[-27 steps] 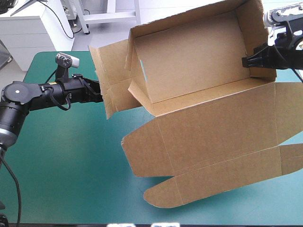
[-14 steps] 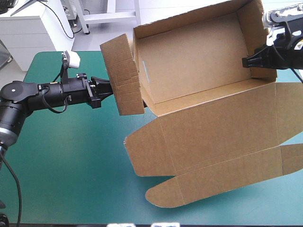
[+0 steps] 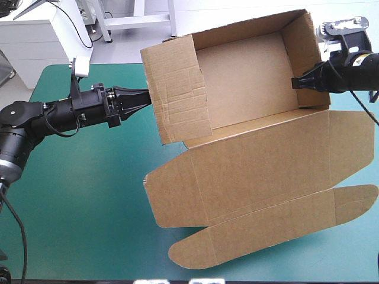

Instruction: Fold the box

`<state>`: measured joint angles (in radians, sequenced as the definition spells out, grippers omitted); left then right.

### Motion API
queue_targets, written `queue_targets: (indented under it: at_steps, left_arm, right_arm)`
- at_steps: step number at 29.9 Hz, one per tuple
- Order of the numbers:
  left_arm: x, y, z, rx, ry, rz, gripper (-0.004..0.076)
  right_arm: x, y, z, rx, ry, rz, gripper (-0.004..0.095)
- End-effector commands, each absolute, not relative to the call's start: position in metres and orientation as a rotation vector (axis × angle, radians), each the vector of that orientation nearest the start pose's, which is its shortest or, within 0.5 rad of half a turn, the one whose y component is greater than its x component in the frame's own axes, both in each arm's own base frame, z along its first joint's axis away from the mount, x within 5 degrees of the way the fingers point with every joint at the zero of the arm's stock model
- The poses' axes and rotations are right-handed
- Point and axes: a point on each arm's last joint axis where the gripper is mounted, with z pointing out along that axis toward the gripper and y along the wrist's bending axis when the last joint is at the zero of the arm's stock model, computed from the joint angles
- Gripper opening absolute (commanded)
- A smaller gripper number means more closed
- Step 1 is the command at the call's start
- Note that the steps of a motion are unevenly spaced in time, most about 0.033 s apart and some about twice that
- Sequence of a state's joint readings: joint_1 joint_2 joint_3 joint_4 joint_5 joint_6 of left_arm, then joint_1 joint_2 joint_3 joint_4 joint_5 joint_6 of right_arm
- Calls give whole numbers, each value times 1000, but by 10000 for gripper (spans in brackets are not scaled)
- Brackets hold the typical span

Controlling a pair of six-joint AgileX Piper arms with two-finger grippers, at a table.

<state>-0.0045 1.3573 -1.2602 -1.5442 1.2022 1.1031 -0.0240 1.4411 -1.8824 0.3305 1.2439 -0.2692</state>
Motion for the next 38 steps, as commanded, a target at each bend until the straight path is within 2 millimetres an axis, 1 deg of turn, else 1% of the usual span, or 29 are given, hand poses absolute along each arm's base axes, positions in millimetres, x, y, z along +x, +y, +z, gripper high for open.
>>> queue_targets:
  at_steps: [1,3,5,7,8,12,15,21,23,25,30,34,38]
  left_arm:
    - [247,-88,447,649,1525,-1354,257]
    - [247,-88,448,646,1520,-1358,383]
    - [247,-88,449,636,1525,-1369,484]
    - [247,-88,449,631,1527,-1379,533]
    - [246,-88,450,633,1523,-1385,542]
    - [244,-88,453,634,1492,-1426,541]
    - [243,-89,453,637,1483,-1441,541]
    - [239,-99,454,677,1484,-1463,541]
    - [240,-102,455,695,1504,-1425,542]
    - [242,-103,454,675,1539,-1393,542]
    - [243,-103,459,662,1545,-1361,542]
    - [244,-105,464,652,1561,-1325,541]
    - [250,-110,463,618,1685,-1173,541]
  right_arm:
    - [262,24,520,-286,2082,295,-19]
    - [262,24,520,-286,2082,295,-19]
    - [262,24,521,-286,2081,298,-19]
    - [262,25,521,-287,2078,311,-19]
    - [261,25,521,-288,2076,324,-19]
    - [262,27,522,-290,2064,336,-19]
    - [261,33,522,-314,2064,342,-18]
    - [266,46,521,-338,2042,365,-18]
    - [267,49,520,-348,2046,372,-18]
    - [268,51,518,-344,2056,372,-17]
    - [270,50,517,-318,2064,271,-15]
    - [271,52,518,-304,2052,240,-15]
    - [272,56,520,-289,2028,263,-15]
